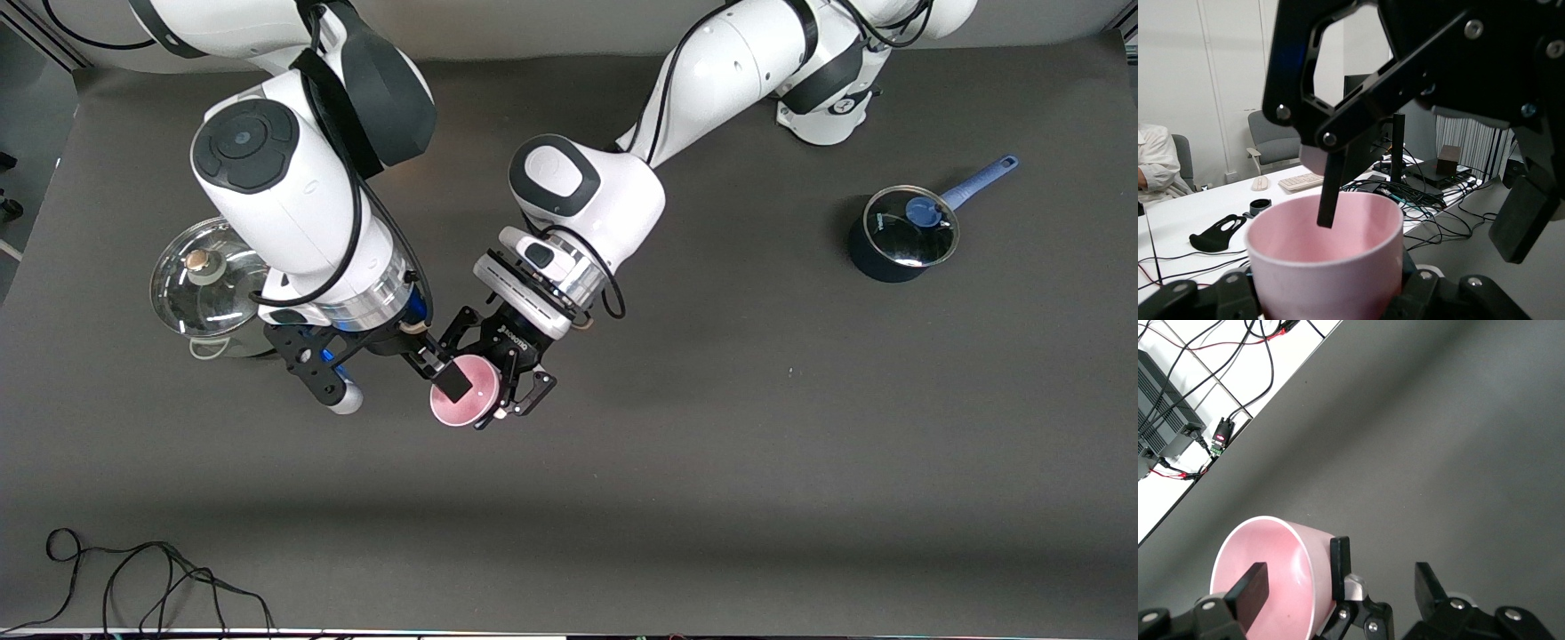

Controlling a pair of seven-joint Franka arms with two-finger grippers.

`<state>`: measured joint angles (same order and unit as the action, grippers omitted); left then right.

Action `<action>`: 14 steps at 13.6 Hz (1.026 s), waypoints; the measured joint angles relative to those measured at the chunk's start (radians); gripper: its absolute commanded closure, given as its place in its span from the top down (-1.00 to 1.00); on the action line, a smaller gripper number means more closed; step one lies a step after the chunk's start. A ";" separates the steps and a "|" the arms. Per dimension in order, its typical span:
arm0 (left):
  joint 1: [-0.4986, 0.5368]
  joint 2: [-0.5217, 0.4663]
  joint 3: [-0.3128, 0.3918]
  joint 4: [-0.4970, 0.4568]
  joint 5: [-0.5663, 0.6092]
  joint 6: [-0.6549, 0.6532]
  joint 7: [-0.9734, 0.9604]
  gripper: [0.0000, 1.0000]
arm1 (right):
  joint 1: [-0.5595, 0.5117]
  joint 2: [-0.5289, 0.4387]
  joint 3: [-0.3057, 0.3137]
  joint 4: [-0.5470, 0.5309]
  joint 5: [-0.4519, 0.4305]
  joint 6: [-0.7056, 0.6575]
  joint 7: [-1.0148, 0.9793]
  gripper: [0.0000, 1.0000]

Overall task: Transfer pink cup from left to right arm
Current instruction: 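Close the right gripper on the pink cup rim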

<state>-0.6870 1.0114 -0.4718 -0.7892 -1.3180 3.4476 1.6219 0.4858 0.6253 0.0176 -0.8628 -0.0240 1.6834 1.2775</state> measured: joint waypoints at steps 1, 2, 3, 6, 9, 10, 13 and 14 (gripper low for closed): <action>0.000 0.000 0.000 0.000 0.000 0.000 0.000 -1.00 | 0.000 0.000 0.000 0.002 -0.002 -0.001 0.000 0.83; 0.000 0.000 0.000 0.000 0.000 0.000 0.000 -1.00 | 0.000 0.000 0.000 0.004 -0.006 -0.002 0.000 0.82; 0.000 0.000 0.000 0.000 0.000 0.000 0.000 -1.00 | 0.000 0.000 0.000 0.005 -0.010 -0.006 0.000 0.75; 0.000 0.000 0.000 0.000 0.000 0.000 0.000 -1.00 | 0.000 0.000 0.000 0.009 -0.011 -0.013 0.000 0.51; 0.000 0.000 0.000 0.000 0.000 0.000 -0.001 -1.00 | 0.002 0.000 0.001 0.011 -0.011 -0.018 0.000 0.23; 0.000 0.000 0.000 0.000 0.000 0.000 -0.001 -1.00 | 0.003 0.000 0.001 0.011 -0.011 -0.019 0.000 0.14; 0.000 0.000 0.000 0.000 0.000 0.000 -0.001 -1.00 | 0.006 0.000 0.001 0.012 -0.012 -0.020 0.000 -0.24; 0.000 0.000 0.000 0.000 0.000 0.000 -0.001 -1.00 | 0.006 0.000 0.001 0.012 -0.012 -0.020 0.000 -0.31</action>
<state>-0.6874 1.0114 -0.4718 -0.7893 -1.3180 3.4477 1.6208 0.4918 0.6248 0.0186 -0.8510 -0.0355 1.6637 1.2775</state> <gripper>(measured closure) 0.304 0.485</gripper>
